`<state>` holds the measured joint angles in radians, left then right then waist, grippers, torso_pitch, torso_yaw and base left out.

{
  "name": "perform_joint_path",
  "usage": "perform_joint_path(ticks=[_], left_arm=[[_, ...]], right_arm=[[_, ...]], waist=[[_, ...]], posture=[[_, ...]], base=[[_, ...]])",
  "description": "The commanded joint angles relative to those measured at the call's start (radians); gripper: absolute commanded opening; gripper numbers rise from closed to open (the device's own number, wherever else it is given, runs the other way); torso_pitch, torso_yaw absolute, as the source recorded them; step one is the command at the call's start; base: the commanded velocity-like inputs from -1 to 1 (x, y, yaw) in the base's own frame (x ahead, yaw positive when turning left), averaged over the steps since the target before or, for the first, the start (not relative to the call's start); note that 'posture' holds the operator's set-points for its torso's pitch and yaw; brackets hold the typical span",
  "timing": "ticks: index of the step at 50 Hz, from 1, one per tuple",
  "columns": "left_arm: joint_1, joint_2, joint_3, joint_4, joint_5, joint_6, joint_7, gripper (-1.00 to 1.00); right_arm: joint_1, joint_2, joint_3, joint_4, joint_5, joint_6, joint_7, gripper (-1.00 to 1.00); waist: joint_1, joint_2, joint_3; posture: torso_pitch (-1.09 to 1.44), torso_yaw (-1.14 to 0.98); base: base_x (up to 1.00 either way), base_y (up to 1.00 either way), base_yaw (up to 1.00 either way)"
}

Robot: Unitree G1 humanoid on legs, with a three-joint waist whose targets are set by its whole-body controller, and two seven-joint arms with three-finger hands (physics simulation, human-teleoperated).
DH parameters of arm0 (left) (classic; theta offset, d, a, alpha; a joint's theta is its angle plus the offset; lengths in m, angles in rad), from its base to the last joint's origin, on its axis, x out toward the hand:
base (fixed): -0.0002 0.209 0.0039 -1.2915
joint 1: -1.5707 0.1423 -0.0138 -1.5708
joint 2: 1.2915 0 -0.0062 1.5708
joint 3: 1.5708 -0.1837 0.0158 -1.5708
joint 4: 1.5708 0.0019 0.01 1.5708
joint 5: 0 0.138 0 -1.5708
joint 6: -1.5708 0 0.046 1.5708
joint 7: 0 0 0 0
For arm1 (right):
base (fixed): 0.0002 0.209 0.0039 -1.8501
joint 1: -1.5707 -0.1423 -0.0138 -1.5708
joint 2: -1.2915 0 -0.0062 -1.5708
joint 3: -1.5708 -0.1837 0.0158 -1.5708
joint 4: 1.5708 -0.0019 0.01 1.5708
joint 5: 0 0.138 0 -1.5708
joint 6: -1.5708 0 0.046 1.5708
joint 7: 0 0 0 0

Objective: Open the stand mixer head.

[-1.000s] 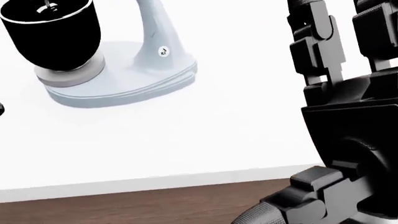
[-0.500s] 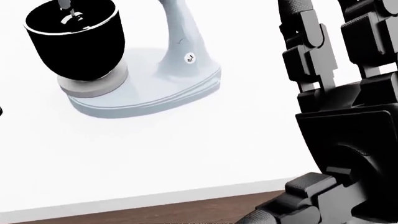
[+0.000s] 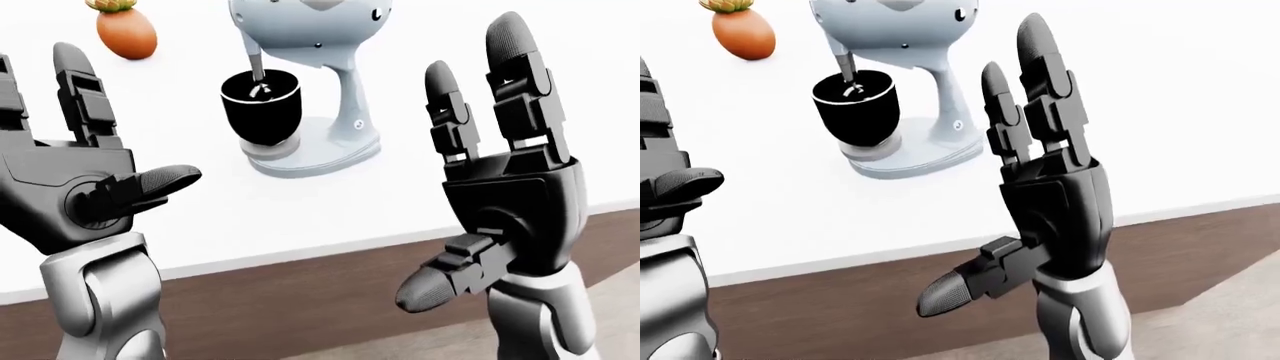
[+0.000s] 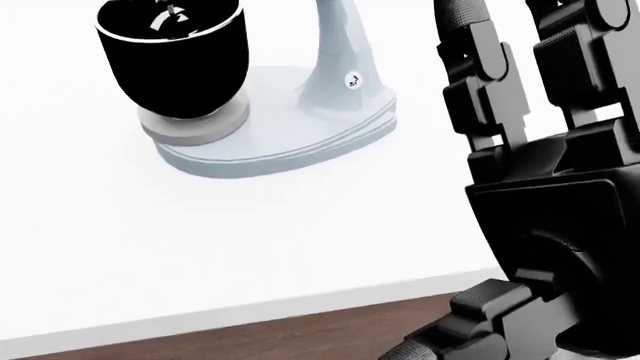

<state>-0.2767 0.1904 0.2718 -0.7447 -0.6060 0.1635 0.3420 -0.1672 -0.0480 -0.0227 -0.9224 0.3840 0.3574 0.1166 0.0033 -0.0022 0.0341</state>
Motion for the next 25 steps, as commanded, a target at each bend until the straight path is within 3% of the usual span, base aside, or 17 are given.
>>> perform_joint_path(ticks=[1,4,10,25], left_arm=[[-0.019,0.008,0.005,-0.027,0.004,-0.019,-0.009,0.99],[-0.027,0.011,0.003,-0.016,0.012,-0.012,-0.008,0.99],[-0.025,0.01,0.005,-0.016,0.015,-0.015,-0.012,0.99],[-0.025,0.015,0.013,-0.021,0.009,-0.012,-0.01,0.99]], right_arm=[[-0.018,-0.001,-0.004,-0.023,0.003,-0.022,0.002,1.0],[-0.018,-0.002,-0.003,-0.015,-0.001,-0.026,0.003,1.0],[-0.02,0.0,0.002,-0.01,-0.003,-0.026,0.005,1.0],[-0.017,0.004,0.007,-0.005,-0.008,-0.024,0.008,1.0]], waist=[[0.0,0.004,-0.015],[0.0,0.008,-0.02],[-0.002,0.01,-0.054],[-0.002,0.013,-0.174]], posture=[[0.0,0.0],[-0.01,0.0],[-0.07,0.0],[-0.22,0.0]], base=[[0.0,0.0,0.0],[0.0,0.0,0.0],[0.0,0.0,0.0],[0.0,0.0,0.0]])
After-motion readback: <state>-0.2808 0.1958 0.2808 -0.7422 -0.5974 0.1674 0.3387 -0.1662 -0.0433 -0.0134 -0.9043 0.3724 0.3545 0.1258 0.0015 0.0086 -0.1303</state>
